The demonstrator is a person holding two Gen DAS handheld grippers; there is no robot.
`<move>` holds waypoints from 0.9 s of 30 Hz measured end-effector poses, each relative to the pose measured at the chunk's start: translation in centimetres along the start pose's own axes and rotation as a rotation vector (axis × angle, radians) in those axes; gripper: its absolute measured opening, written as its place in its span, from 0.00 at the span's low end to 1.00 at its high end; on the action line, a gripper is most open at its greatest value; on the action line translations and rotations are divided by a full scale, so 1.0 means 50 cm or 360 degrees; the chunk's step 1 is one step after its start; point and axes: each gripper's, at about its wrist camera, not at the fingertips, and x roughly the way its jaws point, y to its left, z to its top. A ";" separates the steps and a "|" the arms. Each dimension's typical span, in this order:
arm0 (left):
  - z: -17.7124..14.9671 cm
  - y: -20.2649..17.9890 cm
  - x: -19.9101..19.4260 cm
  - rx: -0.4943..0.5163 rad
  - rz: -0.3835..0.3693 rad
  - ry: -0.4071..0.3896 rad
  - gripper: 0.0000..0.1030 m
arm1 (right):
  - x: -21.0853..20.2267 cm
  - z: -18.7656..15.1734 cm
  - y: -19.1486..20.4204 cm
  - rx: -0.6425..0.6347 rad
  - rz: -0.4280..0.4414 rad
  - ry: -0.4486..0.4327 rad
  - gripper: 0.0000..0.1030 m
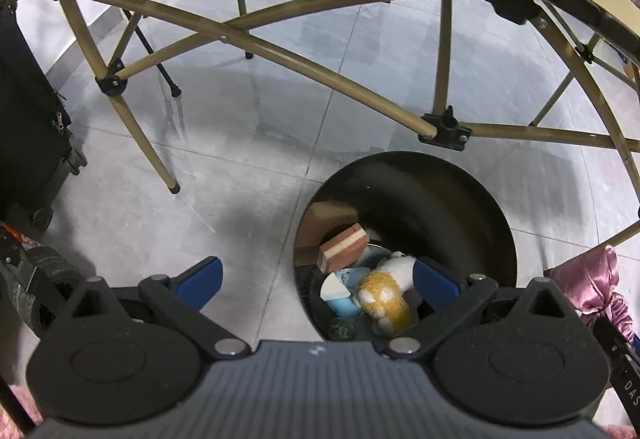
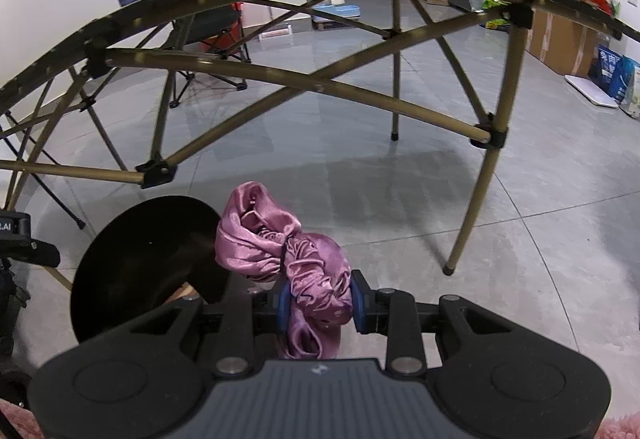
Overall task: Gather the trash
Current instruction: 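Move the right gripper with the scrunchie over the black bin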
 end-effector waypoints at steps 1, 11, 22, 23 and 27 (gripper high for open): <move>0.000 0.005 0.000 -0.0006 0.0002 0.0001 1.00 | 0.001 0.001 0.005 -0.0003 0.0006 0.0000 0.28; 0.000 0.061 -0.001 -0.0065 0.0038 0.0008 1.00 | 0.001 0.022 0.080 -0.0072 0.0104 -0.0009 0.28; -0.002 0.136 -0.001 -0.0156 0.0086 0.0011 1.00 | 0.018 0.043 0.164 -0.0150 0.0203 -0.0005 0.28; -0.002 0.144 -0.001 -0.0165 0.0088 0.0012 1.00 | 0.021 0.043 0.172 -0.0157 0.0210 0.0000 0.28; -0.003 0.172 0.000 -0.0195 0.0099 0.0016 1.00 | 0.035 0.047 0.204 -0.0174 0.0239 0.0024 0.28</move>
